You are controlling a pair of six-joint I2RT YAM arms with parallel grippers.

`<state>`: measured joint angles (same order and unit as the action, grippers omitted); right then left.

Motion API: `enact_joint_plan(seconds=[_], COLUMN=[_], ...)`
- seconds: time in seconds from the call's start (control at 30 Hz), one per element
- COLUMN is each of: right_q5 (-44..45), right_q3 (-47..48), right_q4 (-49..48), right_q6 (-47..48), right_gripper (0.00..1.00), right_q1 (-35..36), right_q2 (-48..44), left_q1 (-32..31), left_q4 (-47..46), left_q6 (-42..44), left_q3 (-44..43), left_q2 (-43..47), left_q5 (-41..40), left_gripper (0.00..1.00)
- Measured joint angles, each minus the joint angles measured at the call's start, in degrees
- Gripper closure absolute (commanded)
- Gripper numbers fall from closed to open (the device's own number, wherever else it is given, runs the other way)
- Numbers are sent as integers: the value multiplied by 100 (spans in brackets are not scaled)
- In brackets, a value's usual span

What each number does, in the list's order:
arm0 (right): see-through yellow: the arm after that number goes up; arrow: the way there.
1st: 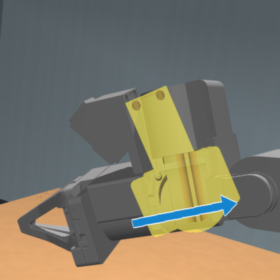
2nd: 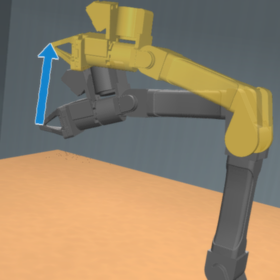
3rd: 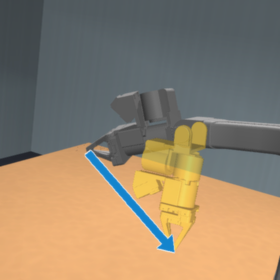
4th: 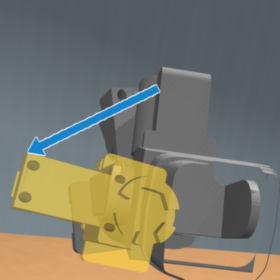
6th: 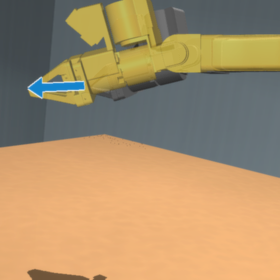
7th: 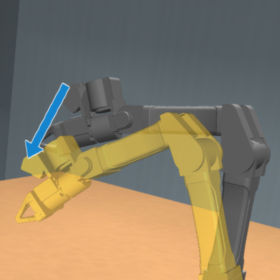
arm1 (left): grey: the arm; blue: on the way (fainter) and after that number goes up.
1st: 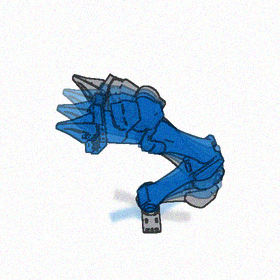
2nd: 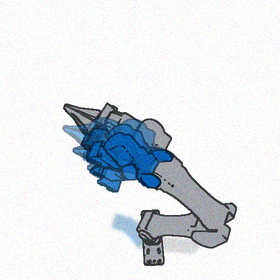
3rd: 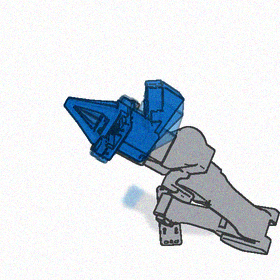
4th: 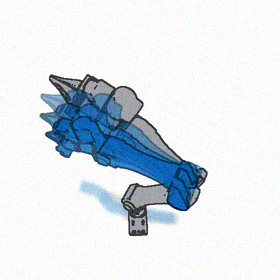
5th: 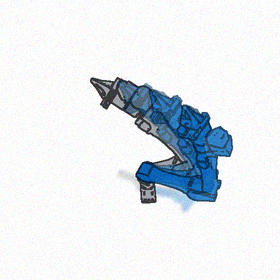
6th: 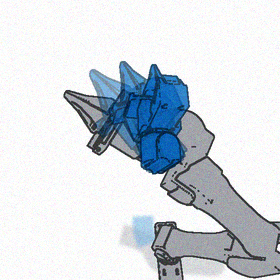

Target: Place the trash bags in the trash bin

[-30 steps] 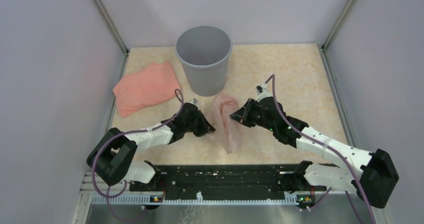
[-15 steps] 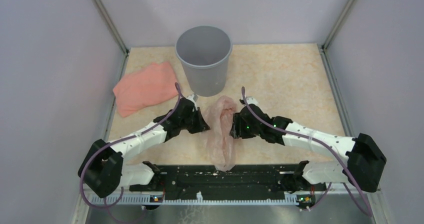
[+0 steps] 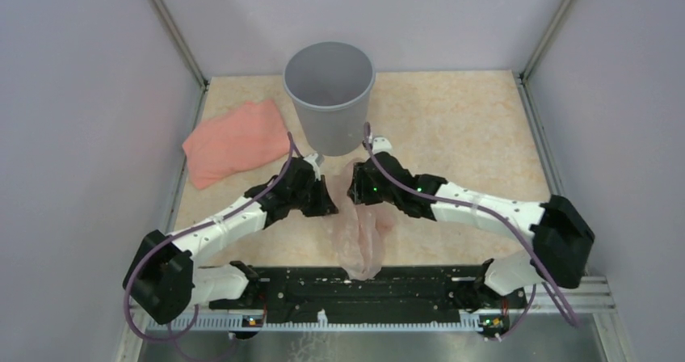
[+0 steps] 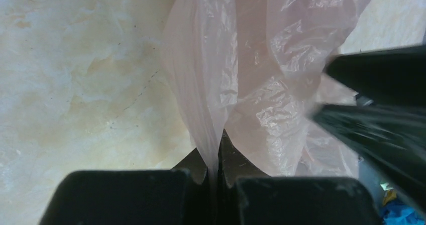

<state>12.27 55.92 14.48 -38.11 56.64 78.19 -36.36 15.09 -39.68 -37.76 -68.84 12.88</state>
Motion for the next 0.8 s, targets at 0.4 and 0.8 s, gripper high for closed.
enact_joint_plan(seconds=[0.4,0.8], right_q5=[138,505], right_q3=[-955,-579], right_q4=[-885,-173], right_q6=[-476,-87], right_gripper=[59,19], right_q1=[2,57], right_q2=[1246,710], left_q1=[0,0], left_q4=[1036,1156], left_q6=[140,205], left_q3=[-1639,-1235], left_q2=[1056,1495], left_q5=[-142,-592], left_gripper=[100,100])
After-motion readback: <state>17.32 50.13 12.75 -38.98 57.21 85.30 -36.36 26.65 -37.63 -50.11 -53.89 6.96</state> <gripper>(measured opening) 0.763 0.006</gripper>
